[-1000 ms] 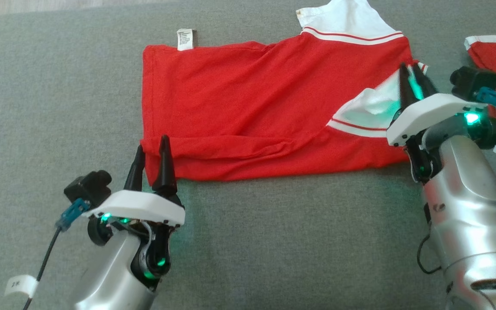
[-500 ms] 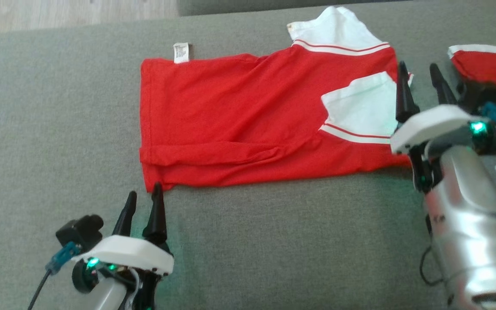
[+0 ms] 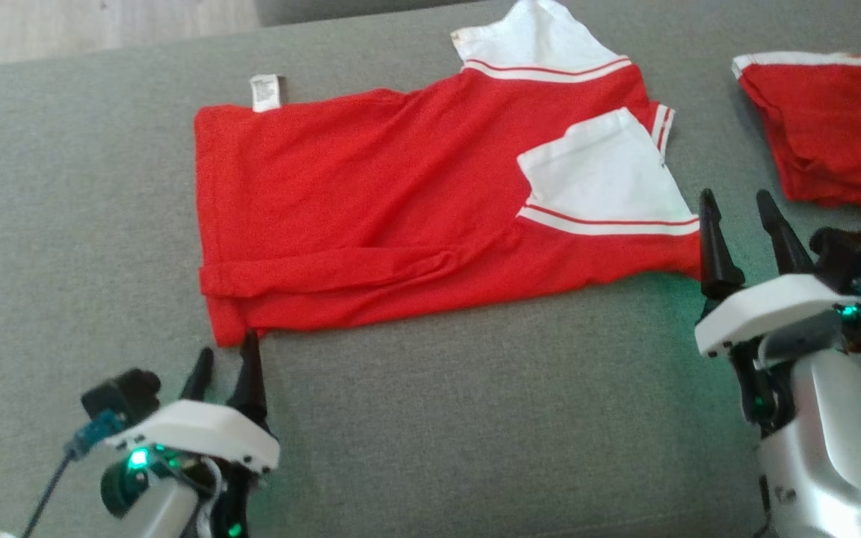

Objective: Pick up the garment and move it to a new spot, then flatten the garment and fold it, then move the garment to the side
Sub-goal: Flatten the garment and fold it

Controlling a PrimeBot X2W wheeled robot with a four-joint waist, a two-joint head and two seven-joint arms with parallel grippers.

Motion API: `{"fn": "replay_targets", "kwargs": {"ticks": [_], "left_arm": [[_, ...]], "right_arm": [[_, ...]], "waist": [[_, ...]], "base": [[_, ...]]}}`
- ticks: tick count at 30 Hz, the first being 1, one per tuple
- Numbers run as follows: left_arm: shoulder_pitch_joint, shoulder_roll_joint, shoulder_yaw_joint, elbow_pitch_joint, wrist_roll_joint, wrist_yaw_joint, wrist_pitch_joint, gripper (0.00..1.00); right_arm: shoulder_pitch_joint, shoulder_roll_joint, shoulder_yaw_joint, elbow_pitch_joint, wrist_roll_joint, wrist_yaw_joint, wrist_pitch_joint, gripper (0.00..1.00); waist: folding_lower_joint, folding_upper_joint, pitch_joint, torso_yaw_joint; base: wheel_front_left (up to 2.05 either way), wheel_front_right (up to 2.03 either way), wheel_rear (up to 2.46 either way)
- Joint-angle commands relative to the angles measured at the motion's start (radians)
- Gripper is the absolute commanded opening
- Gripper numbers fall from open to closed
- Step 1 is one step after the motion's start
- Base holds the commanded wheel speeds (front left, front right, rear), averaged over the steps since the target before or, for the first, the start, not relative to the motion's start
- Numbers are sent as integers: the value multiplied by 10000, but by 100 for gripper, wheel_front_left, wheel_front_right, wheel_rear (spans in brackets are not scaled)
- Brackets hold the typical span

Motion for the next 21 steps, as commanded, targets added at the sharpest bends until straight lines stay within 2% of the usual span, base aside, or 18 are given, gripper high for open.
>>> {"fn": "replay_targets", "kwargs": {"ticks": [1,7,8,9,11,12,21], "left_arm": [[-615,235,524,-82,-35,21,-33,100],[-862,151,653,273,-228,-120,-15,100],[-894,142,651,341,-255,-156,10,90],[-922,136,647,401,-267,-183,18,49],[-962,115,630,492,-279,-228,20,4],[-974,105,620,522,-284,-253,16,0],[-984,129,595,375,-208,-363,-180,0]], "right_arm": [[155,-1,247,-759,160,-7,255,100],[756,-1,166,-1343,387,-7,789,100],[832,-1,166,-1385,401,-7,863,100],[892,-1,172,-1407,415,-7,933,100],[967,-1,209,-1401,544,-7,1061,100],[994,-1,226,-1367,585,-7,1141,100],[564,-1,145,-310,906,-7,1473,100]], "waist": [[1,0,223,-178],[1,0,434,-269],[1,0,459,-277],[1,0,482,-282],[1,0,507,-279],[1,0,515,-269],[1,0,527,-41]], "base": [[0,0,0],[0,0,0],[0,0,0],[0,0,0],[0,0,0],[0,0,0],[0,0,0]]}}
